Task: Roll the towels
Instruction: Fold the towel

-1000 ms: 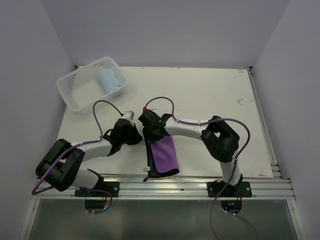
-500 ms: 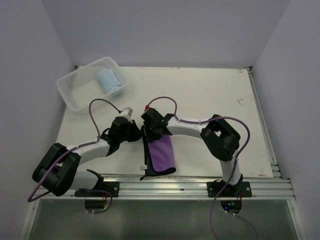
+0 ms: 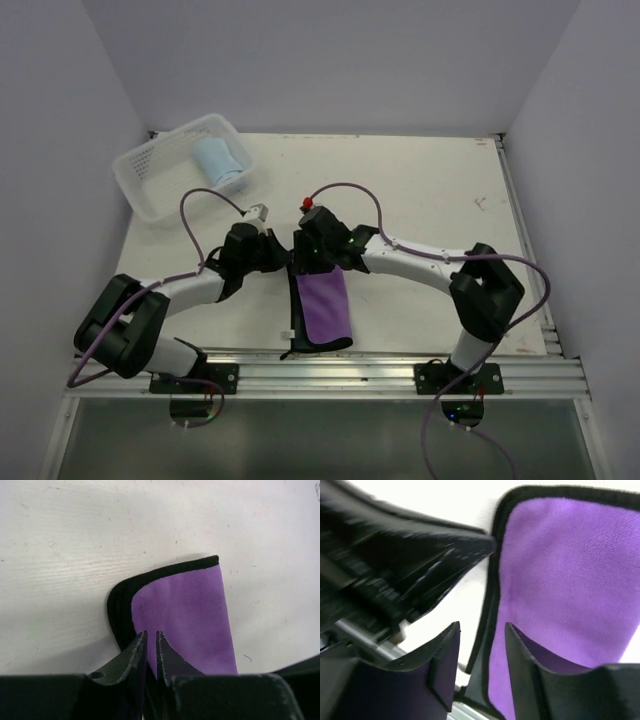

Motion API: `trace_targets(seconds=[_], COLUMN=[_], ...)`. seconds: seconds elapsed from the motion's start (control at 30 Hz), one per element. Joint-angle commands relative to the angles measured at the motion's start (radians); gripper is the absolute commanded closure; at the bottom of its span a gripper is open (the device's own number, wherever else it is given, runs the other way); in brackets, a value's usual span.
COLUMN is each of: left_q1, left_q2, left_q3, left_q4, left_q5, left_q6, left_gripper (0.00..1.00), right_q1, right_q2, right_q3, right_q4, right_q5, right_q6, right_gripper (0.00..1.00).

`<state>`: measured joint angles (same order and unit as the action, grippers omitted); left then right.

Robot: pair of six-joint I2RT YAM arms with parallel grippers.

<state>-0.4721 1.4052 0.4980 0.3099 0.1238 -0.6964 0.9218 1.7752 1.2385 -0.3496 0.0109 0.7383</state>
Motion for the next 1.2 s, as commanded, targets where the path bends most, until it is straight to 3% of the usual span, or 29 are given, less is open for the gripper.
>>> trace_targets(seconds=[0.0,0.07,0.33,0.67,1.17], left_q1=[0.006,0.006,0.003,0.001,0.001], left_q2=[-0.023,-0.009,0.133,0.228,0.271], left_q3=[0.042,0.045,0.077,0.117,0.142], left_q4=[0.064,0.098,0.198,0.158,0.143], left_q5=[0.013,0.028,0.103,0.057,0.011], left_q6=[-0.006,-0.006,-0.011,0.026,0.032], left_gripper=[0.84,0.84,0.86,0.87,0.89], right_q1=[-0.003,0.009,0.247,0.442,0.457], right_q2=[-0.124,-0.166,-0.258,-0.166,-0.062], right_q3=[-0.028,-0.048,-0.111,-0.11,-0.113], right_q4=[-0.028,-0.054,-0.212,-0.282,-0.154], right_q5=[0.026,0.046,0.319,0.438,0.359], right_q6=[-0.028,-0.036,0.001,0.03,0.015], right_gripper=[0.58,0.64,0.66,0.71,0.69])
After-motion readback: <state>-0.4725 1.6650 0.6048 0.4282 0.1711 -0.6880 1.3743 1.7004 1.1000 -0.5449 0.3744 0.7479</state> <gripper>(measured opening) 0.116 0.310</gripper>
